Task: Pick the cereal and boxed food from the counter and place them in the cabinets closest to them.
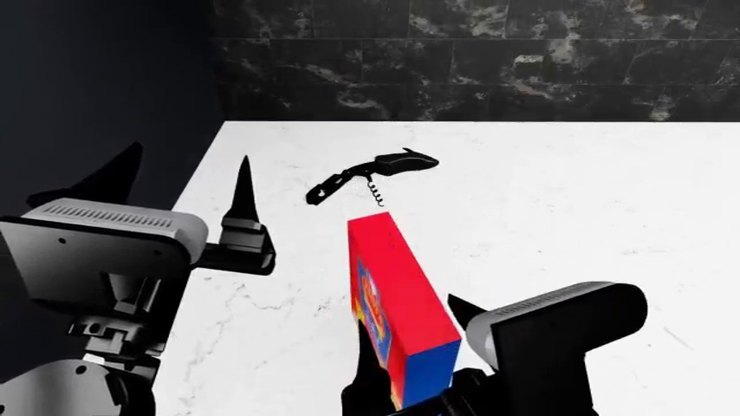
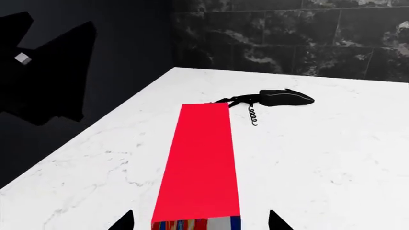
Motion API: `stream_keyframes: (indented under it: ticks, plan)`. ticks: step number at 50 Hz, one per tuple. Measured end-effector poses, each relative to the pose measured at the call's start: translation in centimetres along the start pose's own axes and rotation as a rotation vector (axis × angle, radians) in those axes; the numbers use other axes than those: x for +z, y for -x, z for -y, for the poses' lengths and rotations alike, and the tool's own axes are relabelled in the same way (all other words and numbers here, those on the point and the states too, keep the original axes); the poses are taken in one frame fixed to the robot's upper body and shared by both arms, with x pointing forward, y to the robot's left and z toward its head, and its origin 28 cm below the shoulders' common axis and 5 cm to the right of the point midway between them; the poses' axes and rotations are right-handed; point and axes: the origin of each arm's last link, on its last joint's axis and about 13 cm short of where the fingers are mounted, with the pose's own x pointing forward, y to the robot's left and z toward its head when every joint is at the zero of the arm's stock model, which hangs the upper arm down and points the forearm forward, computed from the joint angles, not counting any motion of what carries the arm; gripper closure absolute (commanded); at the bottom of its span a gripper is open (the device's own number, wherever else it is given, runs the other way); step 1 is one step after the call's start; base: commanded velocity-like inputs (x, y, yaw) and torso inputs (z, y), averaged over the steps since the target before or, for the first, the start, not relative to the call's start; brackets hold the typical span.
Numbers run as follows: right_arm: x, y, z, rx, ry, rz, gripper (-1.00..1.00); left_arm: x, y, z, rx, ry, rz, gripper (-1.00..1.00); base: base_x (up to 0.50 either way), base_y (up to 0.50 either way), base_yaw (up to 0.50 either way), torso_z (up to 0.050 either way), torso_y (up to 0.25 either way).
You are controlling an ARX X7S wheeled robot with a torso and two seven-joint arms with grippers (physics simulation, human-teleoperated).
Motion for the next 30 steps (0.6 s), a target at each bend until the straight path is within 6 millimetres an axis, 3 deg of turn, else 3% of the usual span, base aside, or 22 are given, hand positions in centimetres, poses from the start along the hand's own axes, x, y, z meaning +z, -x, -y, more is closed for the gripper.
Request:
stream_keyframes:
  ticks: [2,3,16,30]
  plan:
    - [-0.1,0.0,0.0,0.001,-0.001,-0.003,-1.00,0.0,0.0,0.0,0.000,-0.001,0.000,-1.00,0.00,0.00,0.00,0.000,0.000]
    - [-0.1,0.0,0.0,0.001,-0.001,-0.004,1.00,0.0,0.0,0.0,0.000,-0.001,0.000,-1.00,0.00,0.00,0.00,0.000,0.000]
    - [1.1,-0.1,0.1,0.007,0.057,0.062,1.00,0.1,0.0,0.0,0.002,-0.006,0.002,-1.00,0.00,0.00,0.00,0.000,0.000]
    - [5.5,0.1,0.1,0.000,0.178,0.260,1.00,0.2,0.1,-0.1,0.009,-0.006,0.013,-1.00,0.00,0.00,0.00,0.000,0.000]
